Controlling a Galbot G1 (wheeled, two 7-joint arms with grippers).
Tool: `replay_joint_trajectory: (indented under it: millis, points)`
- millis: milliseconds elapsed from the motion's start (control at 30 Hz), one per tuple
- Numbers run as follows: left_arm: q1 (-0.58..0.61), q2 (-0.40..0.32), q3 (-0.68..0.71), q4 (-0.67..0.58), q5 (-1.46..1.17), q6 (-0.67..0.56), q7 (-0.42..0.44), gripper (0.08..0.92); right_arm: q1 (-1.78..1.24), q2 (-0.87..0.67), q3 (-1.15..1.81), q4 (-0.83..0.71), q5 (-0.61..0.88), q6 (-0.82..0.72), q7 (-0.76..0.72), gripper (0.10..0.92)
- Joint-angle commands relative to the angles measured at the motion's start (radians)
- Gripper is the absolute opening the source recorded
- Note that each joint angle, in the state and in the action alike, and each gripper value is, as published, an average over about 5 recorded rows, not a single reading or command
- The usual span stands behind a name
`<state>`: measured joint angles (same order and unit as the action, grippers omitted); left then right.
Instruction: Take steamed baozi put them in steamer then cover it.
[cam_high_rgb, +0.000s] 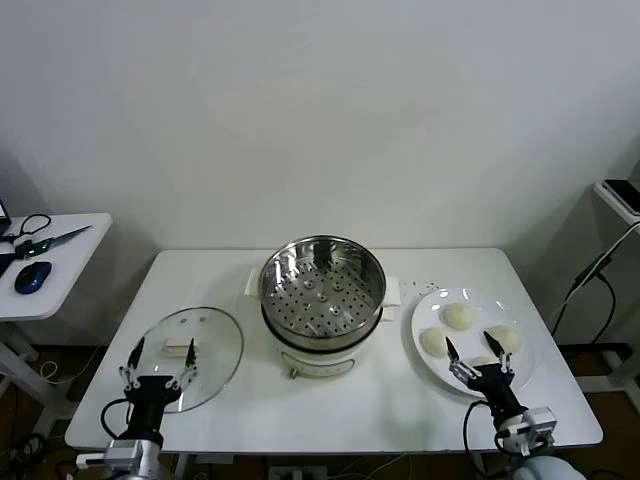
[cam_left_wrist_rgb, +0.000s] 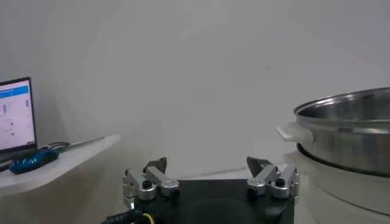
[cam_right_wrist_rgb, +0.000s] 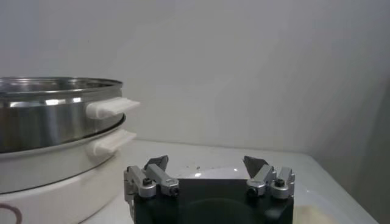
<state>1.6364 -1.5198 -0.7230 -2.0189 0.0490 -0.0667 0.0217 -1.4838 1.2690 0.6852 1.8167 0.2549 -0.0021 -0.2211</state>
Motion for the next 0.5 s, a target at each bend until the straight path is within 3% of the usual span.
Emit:
replay_joint_trajectory:
  millis: [33, 267, 500]
  points:
    - [0.004, 0.008, 0.009, -0.005, 0.002, 0.009, -0.011, 0.823, 0.055, -0.085, 0.003, -0.013, -0.039, -0.052, -0.075, 0.823]
    - [0.000, 0.025, 0.028, -0.005, 0.007, 0.019, -0.026, 0.823, 0.177, -0.434, -0.055, -0.111, -0.085, -0.214, -0.331, 0.823]
    - [0.009, 0.027, 0.036, -0.003, 0.008, 0.009, -0.035, 0.823, 0.446, -0.718, -0.293, -0.297, -0.155, -0.176, -0.588, 0.823]
